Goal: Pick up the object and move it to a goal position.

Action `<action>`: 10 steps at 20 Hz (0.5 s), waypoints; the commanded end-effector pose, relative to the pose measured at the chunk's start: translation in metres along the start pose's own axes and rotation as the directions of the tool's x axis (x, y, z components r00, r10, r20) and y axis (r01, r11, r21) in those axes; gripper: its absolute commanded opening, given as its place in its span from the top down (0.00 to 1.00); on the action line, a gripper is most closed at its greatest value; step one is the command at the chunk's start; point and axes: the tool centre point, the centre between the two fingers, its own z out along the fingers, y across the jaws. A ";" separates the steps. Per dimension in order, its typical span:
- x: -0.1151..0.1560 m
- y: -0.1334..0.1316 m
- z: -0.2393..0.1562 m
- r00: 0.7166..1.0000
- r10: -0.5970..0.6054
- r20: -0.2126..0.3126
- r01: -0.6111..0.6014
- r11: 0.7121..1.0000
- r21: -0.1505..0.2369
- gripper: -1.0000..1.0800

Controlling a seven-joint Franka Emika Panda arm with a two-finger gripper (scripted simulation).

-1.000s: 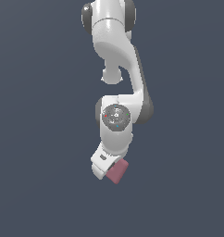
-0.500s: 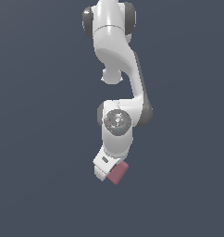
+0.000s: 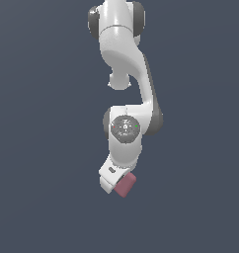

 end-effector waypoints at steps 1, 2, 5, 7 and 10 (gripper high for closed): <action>-0.001 -0.002 0.001 1.000 0.000 0.003 0.000 1.000 0.004 1.00; -0.001 -0.003 -0.002 1.000 0.000 0.003 0.000 1.000 0.004 1.00; 0.000 -0.007 -0.012 1.000 0.000 0.004 0.000 1.000 0.004 1.00; 0.001 -0.010 -0.022 1.000 0.000 0.004 0.000 1.000 0.005 1.00; 0.002 -0.017 -0.041 1.000 0.000 0.005 0.000 1.000 0.005 1.00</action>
